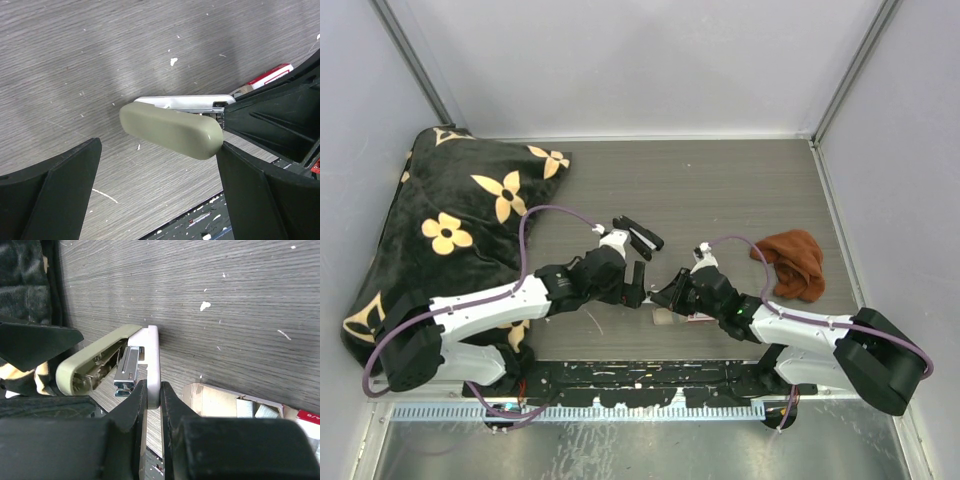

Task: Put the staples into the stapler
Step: Open the stapler at the center of the board.

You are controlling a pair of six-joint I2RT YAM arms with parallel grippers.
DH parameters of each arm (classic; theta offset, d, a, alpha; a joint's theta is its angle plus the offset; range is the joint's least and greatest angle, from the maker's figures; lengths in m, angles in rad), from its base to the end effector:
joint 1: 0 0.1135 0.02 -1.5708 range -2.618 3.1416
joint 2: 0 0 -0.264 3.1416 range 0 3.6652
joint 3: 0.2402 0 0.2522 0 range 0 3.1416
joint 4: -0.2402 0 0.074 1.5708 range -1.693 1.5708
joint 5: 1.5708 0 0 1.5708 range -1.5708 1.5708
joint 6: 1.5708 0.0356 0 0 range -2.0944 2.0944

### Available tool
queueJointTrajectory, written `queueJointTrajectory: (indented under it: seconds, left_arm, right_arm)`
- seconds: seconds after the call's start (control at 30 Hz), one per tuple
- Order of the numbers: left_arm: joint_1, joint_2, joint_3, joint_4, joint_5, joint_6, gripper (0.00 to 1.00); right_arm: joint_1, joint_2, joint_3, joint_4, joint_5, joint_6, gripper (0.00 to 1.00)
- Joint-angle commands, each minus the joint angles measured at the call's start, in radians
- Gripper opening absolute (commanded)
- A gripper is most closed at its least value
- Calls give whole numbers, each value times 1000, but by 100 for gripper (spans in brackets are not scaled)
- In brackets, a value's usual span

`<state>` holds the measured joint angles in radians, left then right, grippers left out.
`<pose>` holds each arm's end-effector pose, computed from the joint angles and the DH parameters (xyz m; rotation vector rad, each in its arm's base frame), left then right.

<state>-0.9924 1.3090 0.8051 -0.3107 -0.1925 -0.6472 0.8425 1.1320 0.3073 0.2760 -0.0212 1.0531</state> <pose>0.1533 -0.2223 0.2235 0.3264 2.4160 -0.5469 0.1403 0.1585 0.1562 0.2322 2.3296 1.0806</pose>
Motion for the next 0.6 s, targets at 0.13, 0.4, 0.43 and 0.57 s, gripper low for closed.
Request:
queueJointTrajectory:
  seconds: [0.13, 0.4, 0.43, 0.57]
  left_arm:
    - [107, -110, -76, 10, -16, -1, 98]
    - [220, -157, -183, 57, 59, -25, 98]
    - [227, -164, -192, 52, 51, -25, 98]
    - [254, -196, -229, 37, 21, -23, 98]
  right_arm:
    - [6, -29, 8, 26, 8, -5, 1]
    - [6, -40, 3, 23, 10, 2, 1]
    - [6, -42, 2, 20, 11, 2, 1]
    - [6, -52, -2, 10, 12, 4, 0]
